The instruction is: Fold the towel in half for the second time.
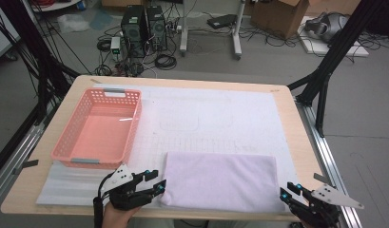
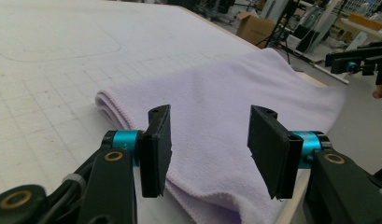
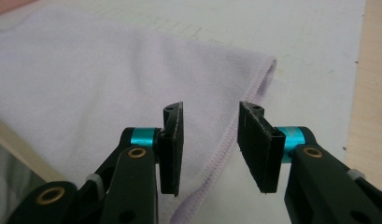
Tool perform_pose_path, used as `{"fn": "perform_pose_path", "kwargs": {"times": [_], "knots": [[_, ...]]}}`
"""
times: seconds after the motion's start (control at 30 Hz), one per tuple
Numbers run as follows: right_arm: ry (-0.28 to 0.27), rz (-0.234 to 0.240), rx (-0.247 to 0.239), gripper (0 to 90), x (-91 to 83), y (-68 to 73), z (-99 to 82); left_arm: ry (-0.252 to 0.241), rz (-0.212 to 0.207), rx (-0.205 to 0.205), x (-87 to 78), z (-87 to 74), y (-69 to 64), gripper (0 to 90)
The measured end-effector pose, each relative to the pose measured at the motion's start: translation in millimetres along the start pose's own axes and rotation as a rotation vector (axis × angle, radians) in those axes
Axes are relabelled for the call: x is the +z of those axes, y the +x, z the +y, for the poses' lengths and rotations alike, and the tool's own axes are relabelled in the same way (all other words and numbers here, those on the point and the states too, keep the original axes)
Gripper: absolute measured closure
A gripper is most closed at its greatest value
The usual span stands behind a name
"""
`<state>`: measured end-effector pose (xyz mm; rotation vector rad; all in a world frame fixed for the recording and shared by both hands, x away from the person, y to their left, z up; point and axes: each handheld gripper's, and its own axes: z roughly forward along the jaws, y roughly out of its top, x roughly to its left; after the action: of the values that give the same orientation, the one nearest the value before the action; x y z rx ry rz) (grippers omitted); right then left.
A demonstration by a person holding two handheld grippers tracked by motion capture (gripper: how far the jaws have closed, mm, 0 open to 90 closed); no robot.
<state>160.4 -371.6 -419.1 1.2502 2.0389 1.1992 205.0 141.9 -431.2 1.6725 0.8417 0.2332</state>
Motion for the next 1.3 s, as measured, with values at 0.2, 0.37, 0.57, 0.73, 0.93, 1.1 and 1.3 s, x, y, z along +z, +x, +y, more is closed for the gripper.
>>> {"fn": "perform_pose_path", "kwargs": {"times": [0.2, 0.37, 0.57, 0.73, 0.93, 1.1, 1.3], "knots": [[0.022, -0.010, -0.018, 61.3, 20.3, -0.4, 7.4, 0.009, 0.024, -0.006, 6.4, 1.6, 5.8, 49.0], [0.037, -0.010, -0.025, 69.4, 34.6, -8.2, 13.0, 0.051, 0.052, -0.004, 18.9, 4.6, 11.4, 57.4], [0.073, 0.034, -0.054, 75.9, 62.6, -16.3, 24.3, 0.069, 0.073, -0.020, 37.6, 10.9, 19.3, 58.5], [0.140, 0.038, -0.110, 76.8, 92.2, -19.7, 30.9, 0.082, 0.093, -0.014, 50.0, 16.6, 24.5, 58.6], [0.163, -0.038, -0.085, 79.5, 98.1, -40.8, 32.4, 0.098, 0.119, -0.018, 62.3, 22.2, 32.8, 58.2], [0.088, 0.004, -0.043, 66.9, 90.9, -45.0, 35.6, 0.118, 0.151, -0.028, 72.4, 25.4, 39.9, 51.2], [0.064, 0.000, 0.000, 60.4, 84.3, -49.3, 32.9, 0.175, 0.175, -0.038, 87.0, 28.7, 48.1, 44.6]]}}
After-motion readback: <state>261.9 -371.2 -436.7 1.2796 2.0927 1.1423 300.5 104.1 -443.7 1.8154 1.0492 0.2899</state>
